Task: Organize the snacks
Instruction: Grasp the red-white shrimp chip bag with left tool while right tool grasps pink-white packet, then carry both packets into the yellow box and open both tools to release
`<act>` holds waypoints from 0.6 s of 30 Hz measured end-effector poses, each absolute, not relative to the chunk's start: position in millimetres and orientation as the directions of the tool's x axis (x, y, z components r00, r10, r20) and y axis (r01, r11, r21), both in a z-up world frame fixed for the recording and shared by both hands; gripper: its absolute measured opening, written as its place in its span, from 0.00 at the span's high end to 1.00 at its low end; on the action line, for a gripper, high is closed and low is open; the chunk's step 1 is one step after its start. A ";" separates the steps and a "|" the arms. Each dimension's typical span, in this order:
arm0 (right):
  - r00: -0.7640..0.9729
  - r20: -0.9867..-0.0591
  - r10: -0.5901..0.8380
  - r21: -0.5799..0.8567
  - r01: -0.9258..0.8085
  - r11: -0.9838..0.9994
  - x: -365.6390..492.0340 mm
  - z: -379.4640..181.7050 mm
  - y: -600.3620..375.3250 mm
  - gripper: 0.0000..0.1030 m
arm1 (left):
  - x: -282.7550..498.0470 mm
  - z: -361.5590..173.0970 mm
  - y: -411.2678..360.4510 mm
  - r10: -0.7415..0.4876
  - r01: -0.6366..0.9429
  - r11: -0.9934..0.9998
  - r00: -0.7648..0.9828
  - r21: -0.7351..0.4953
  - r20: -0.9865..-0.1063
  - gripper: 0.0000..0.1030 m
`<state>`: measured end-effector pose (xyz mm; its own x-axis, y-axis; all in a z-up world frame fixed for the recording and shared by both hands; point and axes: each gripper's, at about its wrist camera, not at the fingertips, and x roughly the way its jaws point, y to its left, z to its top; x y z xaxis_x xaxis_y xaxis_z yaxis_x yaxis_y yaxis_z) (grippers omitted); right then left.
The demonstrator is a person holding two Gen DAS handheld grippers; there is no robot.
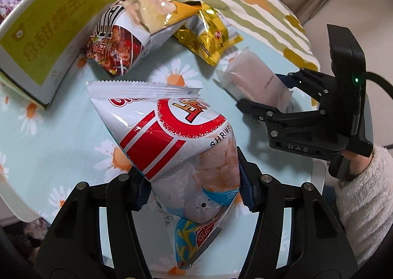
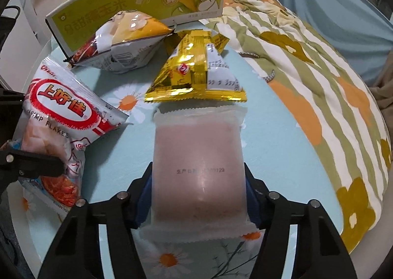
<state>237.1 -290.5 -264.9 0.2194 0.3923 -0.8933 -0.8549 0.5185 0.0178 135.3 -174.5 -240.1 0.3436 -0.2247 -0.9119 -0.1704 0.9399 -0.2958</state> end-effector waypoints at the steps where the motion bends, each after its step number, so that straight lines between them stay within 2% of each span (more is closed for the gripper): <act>1: 0.217 -0.894 0.391 0.026 -0.848 0.530 234.7 -264.4 -291.6 0.43 | 132.7 -238.2 -174.3 -0.228 -0.163 0.941 0.344 -0.297 -0.911 0.45; 9: 0.225 -0.893 0.389 0.085 -0.766 0.638 203.2 -251.2 -311.0 0.44 | 108.5 -211.8 -174.2 -0.260 -0.090 0.946 0.370 -0.313 -0.892 0.45; 18: 0.320 -0.854 0.411 0.112 -0.659 0.744 184.8 -197.3 -328.2 0.44 | 97.4 -152.8 -165.0 -0.288 -0.002 0.945 0.468 -0.327 -0.835 0.45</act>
<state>184.8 -328.2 -197.3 0.3196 0.4113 -0.8536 -0.6589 0.7439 0.1117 97.4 -165.0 -152.8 0.4682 -0.2878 -0.8355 -0.0017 0.9452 -0.3265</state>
